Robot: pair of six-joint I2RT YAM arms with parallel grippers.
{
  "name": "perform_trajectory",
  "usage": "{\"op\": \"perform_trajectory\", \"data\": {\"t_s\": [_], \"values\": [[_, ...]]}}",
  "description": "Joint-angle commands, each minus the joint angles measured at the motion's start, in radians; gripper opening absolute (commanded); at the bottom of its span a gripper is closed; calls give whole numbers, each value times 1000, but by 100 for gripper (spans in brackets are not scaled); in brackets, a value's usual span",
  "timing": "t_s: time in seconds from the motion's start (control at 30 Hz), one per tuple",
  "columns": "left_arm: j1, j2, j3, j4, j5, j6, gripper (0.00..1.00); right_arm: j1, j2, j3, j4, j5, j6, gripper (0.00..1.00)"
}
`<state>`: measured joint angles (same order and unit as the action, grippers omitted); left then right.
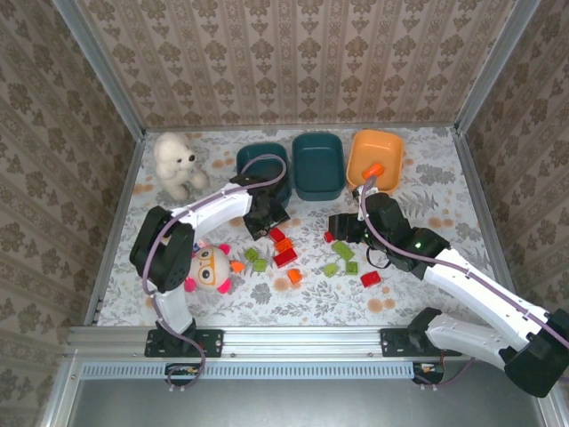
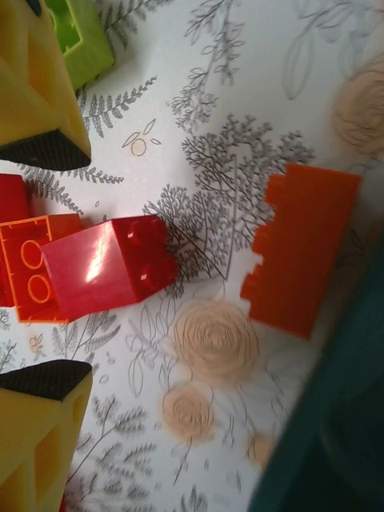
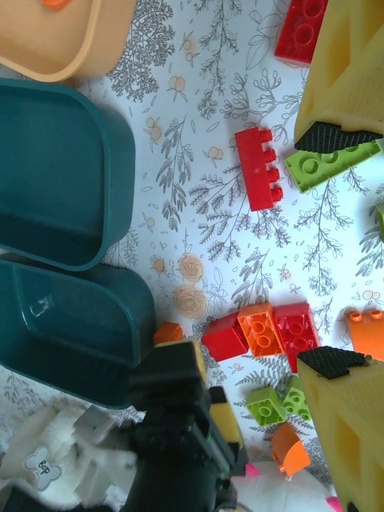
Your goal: Sort the legos into containers by color
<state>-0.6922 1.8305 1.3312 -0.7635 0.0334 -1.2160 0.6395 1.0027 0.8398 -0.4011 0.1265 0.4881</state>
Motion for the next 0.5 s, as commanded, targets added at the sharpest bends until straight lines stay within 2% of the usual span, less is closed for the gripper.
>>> {"op": "perform_trajectory", "data": {"t_s": [0.0,0.2,0.37,0.47], "values": [[-2,34,18,-41,40,-109,65,6,2,17,15,-5,-29,68],[-3,109,44,14,43,-111,63,5,4,23,1,-5,-35,68],[-7,139,46,23,42,-106,45,3,4,24,-13,-5,-38,68],[-9,135,39,28,32,-99,40,2,4,25,-13,-2,-39,68]]}}
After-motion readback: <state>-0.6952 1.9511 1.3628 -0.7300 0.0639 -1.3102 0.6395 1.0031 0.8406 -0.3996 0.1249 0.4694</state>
